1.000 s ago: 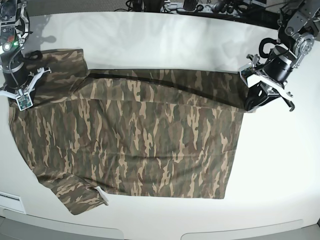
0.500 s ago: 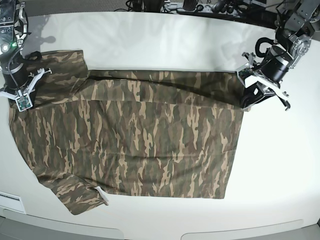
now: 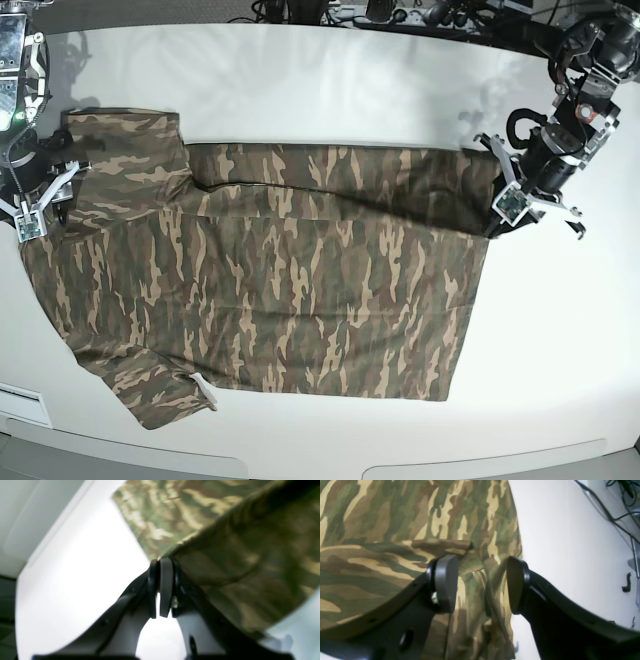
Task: Fold the T-shirt properly
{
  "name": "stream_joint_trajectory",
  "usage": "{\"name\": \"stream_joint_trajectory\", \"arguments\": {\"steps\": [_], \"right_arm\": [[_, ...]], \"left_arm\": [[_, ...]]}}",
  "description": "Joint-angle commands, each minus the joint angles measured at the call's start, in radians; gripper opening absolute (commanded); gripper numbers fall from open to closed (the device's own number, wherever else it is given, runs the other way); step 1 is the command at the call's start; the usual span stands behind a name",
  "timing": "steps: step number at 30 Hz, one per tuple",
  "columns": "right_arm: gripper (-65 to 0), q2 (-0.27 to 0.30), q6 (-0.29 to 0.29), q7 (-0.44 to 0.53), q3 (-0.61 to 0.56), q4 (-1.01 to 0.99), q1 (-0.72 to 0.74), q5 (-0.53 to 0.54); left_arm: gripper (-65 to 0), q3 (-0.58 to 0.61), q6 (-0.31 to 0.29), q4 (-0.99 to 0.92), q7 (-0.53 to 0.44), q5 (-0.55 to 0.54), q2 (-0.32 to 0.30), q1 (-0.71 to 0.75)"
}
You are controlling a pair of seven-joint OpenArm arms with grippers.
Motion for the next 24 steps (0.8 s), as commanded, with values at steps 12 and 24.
{"name": "stream_joint_trajectory", "arguments": {"steps": [12, 24], "right_arm": [[-31.4, 0.02, 0.328, -0.19, 0.01, 0.117, -0.02, 0.285], [-31.4, 0.019, 0.448, -0.254, 0.01, 0.136, -0.206, 0.416]], "left_arm": [[-54.3, -0.01, 0.01, 0.013, 0.006, -0.006, -0.018, -0.037], [-54.3, -0.01, -0.25, 0.013, 0.069, -0.073, -0.024, -0.041]]}}
